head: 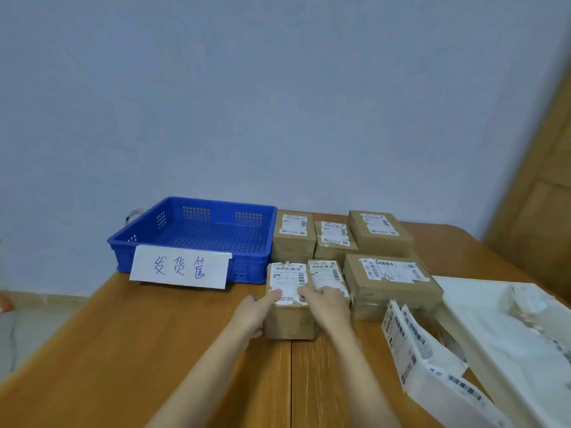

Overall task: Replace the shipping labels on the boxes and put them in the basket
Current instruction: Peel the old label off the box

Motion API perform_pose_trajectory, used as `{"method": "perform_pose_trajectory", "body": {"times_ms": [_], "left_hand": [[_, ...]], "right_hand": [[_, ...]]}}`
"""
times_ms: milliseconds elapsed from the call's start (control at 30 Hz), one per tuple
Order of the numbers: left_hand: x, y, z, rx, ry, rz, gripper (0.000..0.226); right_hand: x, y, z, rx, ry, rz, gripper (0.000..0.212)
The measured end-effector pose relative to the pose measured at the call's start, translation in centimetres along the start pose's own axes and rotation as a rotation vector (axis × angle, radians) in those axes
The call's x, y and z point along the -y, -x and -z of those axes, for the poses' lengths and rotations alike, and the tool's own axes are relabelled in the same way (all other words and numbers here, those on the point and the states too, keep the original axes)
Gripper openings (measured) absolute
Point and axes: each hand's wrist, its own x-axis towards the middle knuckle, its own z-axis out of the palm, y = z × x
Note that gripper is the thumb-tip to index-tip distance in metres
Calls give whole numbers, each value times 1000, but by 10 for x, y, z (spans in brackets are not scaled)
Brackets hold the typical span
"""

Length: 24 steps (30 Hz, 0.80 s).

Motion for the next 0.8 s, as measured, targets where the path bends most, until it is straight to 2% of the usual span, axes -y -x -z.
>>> {"method": "perform_pose_trajectory", "body": {"times_ms": [67,233,267,367,633,700,800], "left_hand": [[4,11,5,44,-141,-10,73],[14,47,13,95,-281,-19,74],[15,56,15,100,-313,-20,73],[30,72,21,125,-411,-62,67],[40,86,25,182,-479,-43,61],[39,84,28,194,-511,-36,66],[38,73,34,200,-517,-76,88]], "right_hand": [[-4,12,4,66,11,-17,27],[-6,53,15,139,66,-47,46],[-5,61,17,156,88,-44,45],[-9,89,27,242,110,-8,25],[-9,107,41,378,219,10,27],[-10,106,42,400,324,24,34],[-12,102,39,326,393,103,66]]}}
